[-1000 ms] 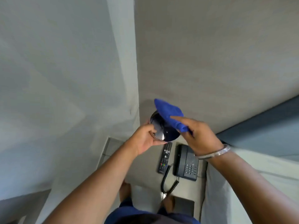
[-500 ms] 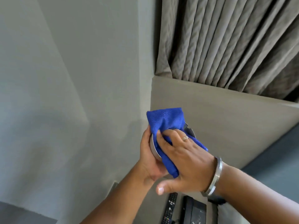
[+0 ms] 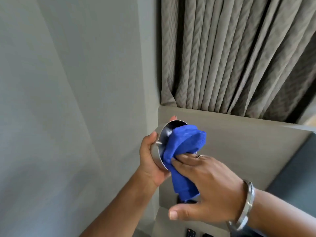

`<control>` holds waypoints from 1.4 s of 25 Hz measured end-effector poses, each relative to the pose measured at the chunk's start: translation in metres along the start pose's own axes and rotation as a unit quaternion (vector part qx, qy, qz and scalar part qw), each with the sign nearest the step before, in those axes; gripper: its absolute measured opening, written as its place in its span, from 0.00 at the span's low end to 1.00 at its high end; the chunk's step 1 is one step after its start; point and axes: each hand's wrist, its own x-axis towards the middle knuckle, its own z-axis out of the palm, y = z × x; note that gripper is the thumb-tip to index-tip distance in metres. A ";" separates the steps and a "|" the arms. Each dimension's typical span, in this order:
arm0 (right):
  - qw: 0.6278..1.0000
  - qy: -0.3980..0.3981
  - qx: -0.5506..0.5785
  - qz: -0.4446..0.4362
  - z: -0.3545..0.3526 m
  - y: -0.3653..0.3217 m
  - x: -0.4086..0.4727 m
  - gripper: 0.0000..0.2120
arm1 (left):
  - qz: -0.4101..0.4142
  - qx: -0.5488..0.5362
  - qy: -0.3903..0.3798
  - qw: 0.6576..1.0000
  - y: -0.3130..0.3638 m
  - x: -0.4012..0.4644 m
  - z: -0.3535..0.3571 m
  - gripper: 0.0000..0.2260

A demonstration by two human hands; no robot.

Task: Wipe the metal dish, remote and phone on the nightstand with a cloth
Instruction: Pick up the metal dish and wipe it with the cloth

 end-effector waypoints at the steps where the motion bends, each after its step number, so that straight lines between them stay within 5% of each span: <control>1: 0.998 -0.001 0.063 -0.015 -0.003 -0.002 0.001 0.35 | 0.007 0.019 0.001 1.000 -0.001 0.004 0.000 0.30; 4: 0.992 -0.005 0.115 -0.049 -0.012 -0.007 0.013 0.27 | -0.046 0.010 0.016 0.999 -0.004 0.006 0.005 0.30; 7: 0.999 0.017 -0.035 -0.037 -0.022 0.003 0.029 0.39 | -0.089 -0.009 -0.012 0.996 0.001 0.005 0.015 0.29; 10: 0.988 0.013 -0.151 0.031 -0.033 0.012 0.038 0.52 | -0.047 -0.024 -0.002 0.999 0.009 0.010 0.020 0.27; 13: 0.981 0.033 -0.182 0.059 -0.042 0.013 0.032 0.51 | -0.049 -0.023 -0.028 0.998 0.015 0.016 0.023 0.31; 18: 0.998 -0.024 0.055 -0.029 -0.045 0.002 0.016 0.31 | -0.034 -0.040 -0.002 0.999 0.008 0.016 0.018 0.27; 21: 0.987 -0.007 0.149 -0.056 -0.043 -0.012 0.029 0.29 | -0.030 -0.049 -0.071 0.996 0.010 0.018 0.030 0.33; 25: 0.999 -0.006 -0.048 -0.024 -0.067 -0.002 0.040 0.42 | -0.034 -0.067 -0.116 0.990 0.018 0.017 0.039 0.29; 30: 0.966 0.020 -0.252 0.045 -0.073 0.001 0.033 0.57 | -0.012 -0.006 -0.089 0.996 0.041 0.019 0.046 0.31; 32: 0.961 -0.011 -0.270 0.056 -0.072 0.000 0.030 0.48 | 0.012 0.004 -0.078 0.997 0.043 0.018 0.047 0.31; 35: 0.972 -0.044 -0.225 0.055 -0.071 -0.005 0.023 0.15 | 0.045 0.015 -0.081 0.996 0.038 0.018 0.046 0.38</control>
